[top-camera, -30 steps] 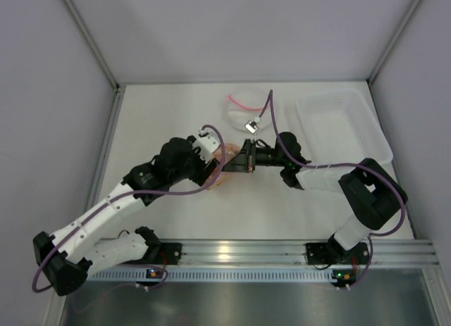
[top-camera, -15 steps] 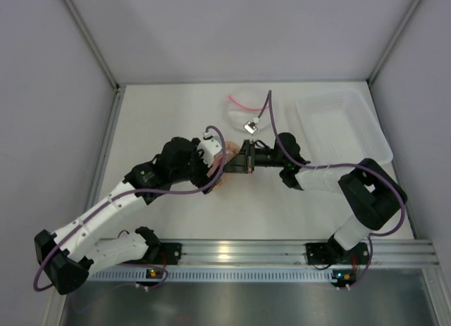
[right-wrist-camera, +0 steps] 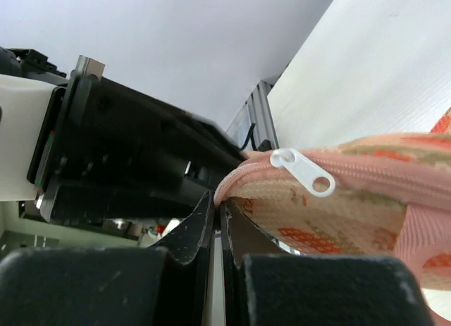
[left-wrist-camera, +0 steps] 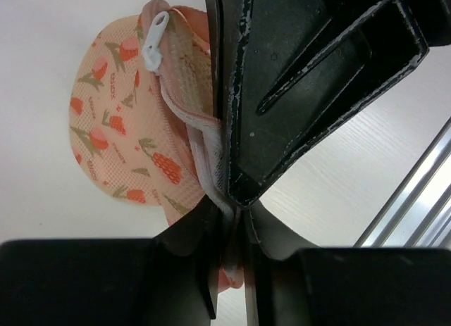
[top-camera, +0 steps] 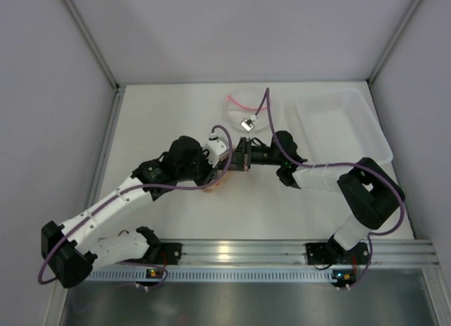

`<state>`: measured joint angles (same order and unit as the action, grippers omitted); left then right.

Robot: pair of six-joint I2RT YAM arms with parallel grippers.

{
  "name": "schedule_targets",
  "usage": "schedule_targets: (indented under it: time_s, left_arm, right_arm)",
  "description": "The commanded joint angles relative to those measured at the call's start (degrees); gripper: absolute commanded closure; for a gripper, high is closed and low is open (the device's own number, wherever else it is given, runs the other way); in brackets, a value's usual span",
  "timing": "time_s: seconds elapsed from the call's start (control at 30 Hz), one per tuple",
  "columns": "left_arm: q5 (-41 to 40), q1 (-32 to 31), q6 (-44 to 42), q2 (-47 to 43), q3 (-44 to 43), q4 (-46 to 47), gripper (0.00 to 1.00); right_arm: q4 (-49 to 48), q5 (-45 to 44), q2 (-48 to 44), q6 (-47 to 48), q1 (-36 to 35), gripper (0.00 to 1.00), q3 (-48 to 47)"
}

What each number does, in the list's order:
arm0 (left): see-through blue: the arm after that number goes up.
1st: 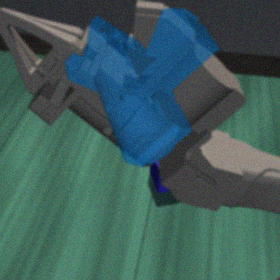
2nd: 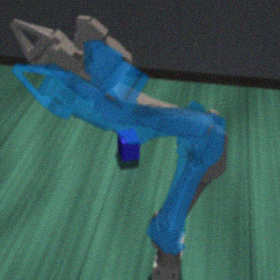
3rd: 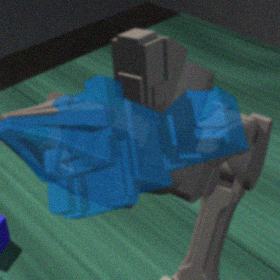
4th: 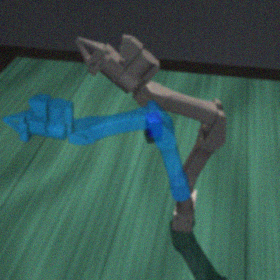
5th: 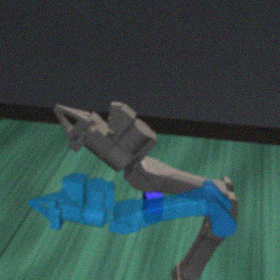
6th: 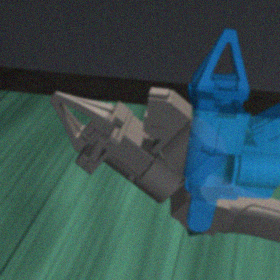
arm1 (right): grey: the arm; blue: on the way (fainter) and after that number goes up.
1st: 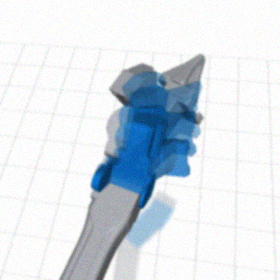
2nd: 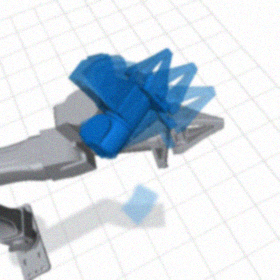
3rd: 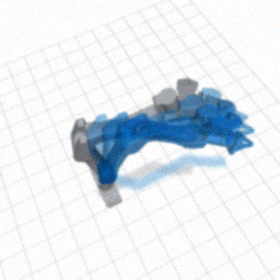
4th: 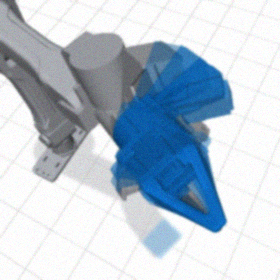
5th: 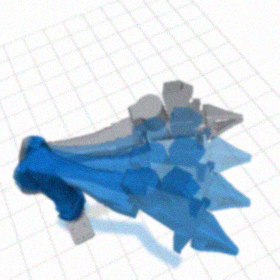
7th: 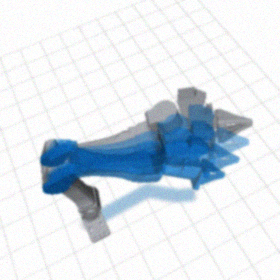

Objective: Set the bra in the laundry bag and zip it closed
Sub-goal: Adjust the bra in the laundry bag, then zip the zipper on the laundry bag.

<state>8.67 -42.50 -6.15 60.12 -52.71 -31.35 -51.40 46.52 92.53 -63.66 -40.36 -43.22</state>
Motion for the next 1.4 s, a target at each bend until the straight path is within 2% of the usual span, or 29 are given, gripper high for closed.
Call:
schedule_targets:
  time_s: [0.0,0.03,0.13,0.23,0.27,0.3,0.37,0.4,0.43,0.47,0.5,0.53,0.57,0.6,0.7,0.77,0.8,0.83,0.87,0.97,1.0,1.03,1.07,1.1,1.13,1.23,1.27,1.33,1.37]
  left_arm:
    - [-4.6,0.0,-0.8,0.3,-1.1,1.2,0.84]
    - [-4.8,0.0,-1.5,0.0,-0.7,1.2,1.0]
    - [-3.8,0.3,-4.6,-3.5,0.8,1.2,1.0]
    - [1.4,0.8,-10.4,-9.5,3.7,0.8,1.0]
    - [2.5,0.9,-11.9,-11.0,4.4,0.2,1.0]
    - [4.9,0.9,-13.5,-13.5,5.0,-1.0,1.0]
    - [7.1,0.9,-16.7,-15.7,6.3,-2.3,1.0]
    - [9.1,1.0,-18.0,-17.4,6.6,-3.1,1.0]
    - [12.4,1.0,-19.8,-18.2,6.7,-4.1,1.0]
    - [13.5,1.0,-20.4,-19.1,7.4,-4.2,1.0]
    - [13.9,1.0,-20.9,-20.1,7.7,-4.2,1.0]
    - [14.7,1.0,-22.1,-20.3,8.0,-4.2,1.0]
    - [15.4,1.0,-23.2,-20.3,8.1,-4.7,1.0]
    - [16.3,1.0,-24.3,-20.1,8.0,-5.0,1.0]
    - [17.6,1.0,-26.1,-19.0,7.6,-5.0,1.0]
    - [18.0,1.0,-27.1,-18.0,7.4,-5.0,1.0]
    - [18.0,1.0,-27.2,-18.0,7.7,-5.0,1.0]
    - [18.0,1.0,-27.5,-18.1,7.9,-5.0,1.0]
    - [18.1,1.0,-28.0,-18.5,8.1,-5.0,1.0]
    - [16.7,1.0,-29.2,-19.9,9.5,-5.0,1.0]
    - [16.6,1.0,-30.0,-20.4,10.0,-5.0,1.0]
    - [16.6,1.0,-31.6,-21.0,10.8,-4.9,1.0]
    - [15.7,1.0,-32.3,-22.0,11.1,-4.9,1.0]
    - [15.4,1.0,-34.0,-22.2,11.4,-4.7,1.0]
    - [15.0,1.0,-34.8,-22.5,11.7,-4.4,1.0]
    - [13.0,1.0,-37.3,-23.6,12.6,-2.3,1.0]
    - [13.2,1.0,-38.3,-23.8,12.6,-2.3,1.0]
    - [14.1,1.0,-39.8,-24.2,12.8,-2.4,1.0]
    - [14.3,1.0,-40.2,-24.6,13.0,-2.5,1.0]
  right_arm:
    - [-3.9,0.9,-0.9,1.5,-1.7,1.0,-3.1]
    - [-2.3,1.5,-1.0,3.1,-1.6,0.95,-3.1]
    - [3.1,4.6,-2.8,9.9,-0.8,0.69,-3.9]
    - [11.0,9.4,-5.8,17.4,2.9,0.57,-3.9]
    - [11.1,11.1,-6.4,19.7,4.0,0.55,-4.3]
    - [16.4,14.2,-7.6,25.0,5.4,0.53,-4.8]
    - [25.6,15.6,-9.2,33.9,9.0,0.39,-7.2]
    - [37.4,15.5,-10.8,45.5,10.3,0.35,-8.6]
    - [42.5,15.4,-11.2,51.5,11.8,0.26,-10.1]
    - [47.0,15.4,-11.3,57.0,12.1,0.23,-13.2]
    - [55.4,15.5,-10.9,66.6,12.3,0.18,-14.7]
    - [58.2,15.6,-10.6,70.6,12.5,0.01,-16.2]
    - [60.5,15.9,-10.5,74.3,12.4,0.01,-18.5]
    - [62.3,17.4,-11.0,83.3,12.4,0.0,-19.1]
    - [68.5,17.7,-13.2,101.5,12.4,0.01,-19.3]
    - [69.6,16.8,-12.1,101.8,12.3,0.01,-21.4]
    - [74.7,18.3,-10.9,107.3,12.3,0.0,-23.6]
    - [85.7,19.3,-9.6,111.6,12.2,0.01,-29.1]
    - [92.2,19.0,-6.4,120.3,12.0,0.01,-32.1]
    - [103.3,15.5,-4.0,128.2,8.7,0.01,-37.7]
    - [102.8,16.3,-4.9,131.4,8.0,0.01,-36.7]
    - [99.0,16.8,-6.6,130.9,7.7,0.01,-31.1]
    - [88.9,14.9,-10.8,127.7,7.2,0.01,-27.5]
    - [84.7,13.8,-12.6,127.6,6.5,0.01,-24.3]
    - [81.9,12.8,-13.9,127.6,4.6,0.01,-19.9]
    - [79.4,12.5,-14.1,126.9,1.6,0.01,-18.2]
    - [79.0,11.4,-14.0,125.6,0.7,0.01,-18.0]
    - [68.4,9.4,-14.3,120.5,-1.4,0.01,-14.7]
    - [63.1,7.4,-15.3,114.0,-1.7,0.01,-13.0]
